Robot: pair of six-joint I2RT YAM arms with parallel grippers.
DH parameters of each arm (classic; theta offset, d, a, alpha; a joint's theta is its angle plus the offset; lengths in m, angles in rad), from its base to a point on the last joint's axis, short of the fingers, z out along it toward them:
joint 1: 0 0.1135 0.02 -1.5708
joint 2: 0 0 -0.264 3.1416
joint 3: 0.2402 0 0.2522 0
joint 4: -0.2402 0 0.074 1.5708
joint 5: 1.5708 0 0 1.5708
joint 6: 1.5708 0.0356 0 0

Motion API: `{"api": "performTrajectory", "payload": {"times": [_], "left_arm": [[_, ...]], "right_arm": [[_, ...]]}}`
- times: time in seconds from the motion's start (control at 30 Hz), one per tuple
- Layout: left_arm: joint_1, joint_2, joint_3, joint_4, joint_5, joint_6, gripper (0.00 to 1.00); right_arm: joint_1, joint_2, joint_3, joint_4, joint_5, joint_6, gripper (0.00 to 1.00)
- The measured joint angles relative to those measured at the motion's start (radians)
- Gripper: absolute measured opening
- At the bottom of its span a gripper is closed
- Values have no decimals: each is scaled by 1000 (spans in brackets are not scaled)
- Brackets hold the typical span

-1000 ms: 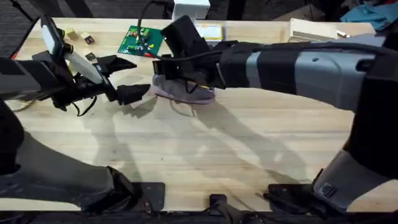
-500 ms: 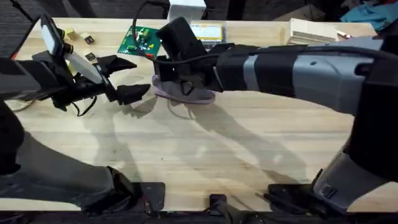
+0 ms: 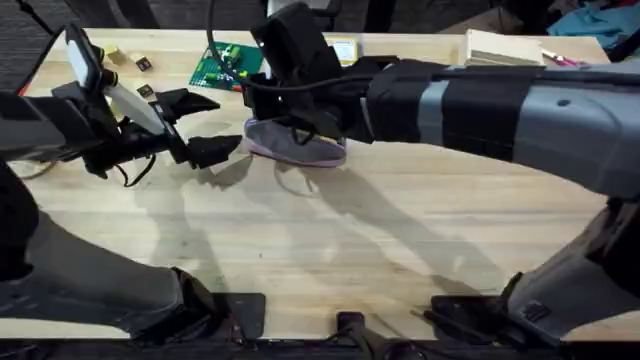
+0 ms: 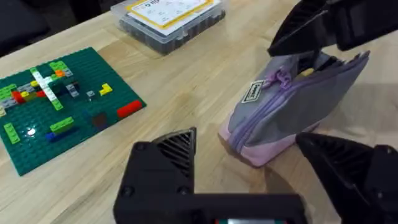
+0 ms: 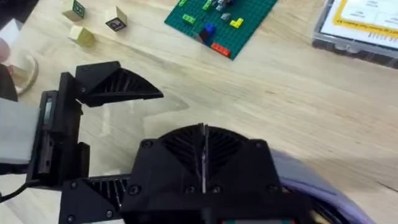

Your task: Unzip the bag, pick up the pens from the table one at a time and place them inside, then zip the bag closed.

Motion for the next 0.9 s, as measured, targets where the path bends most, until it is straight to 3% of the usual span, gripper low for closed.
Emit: {"api": "performTrajectory", "payload": {"times": [0.23,0.27,0.47,0.5,0.9], "left_arm": [[0,0,0,0,0,0,993],[0,0,0,0,0,0,994],[0,0,0,0,0,0,994],[0,0,0,0,0,0,994],[0,0,0,0,0,0,993]], "right_arm": [[0,0,0,-1,0,-6,31],[0,0,0,-2,0,-3,71],[0,-25,0,-24,0,-12,919],[0,-36,0,-29,0,-18,973],[0,-83,0,-134,0,-29,997]]}}
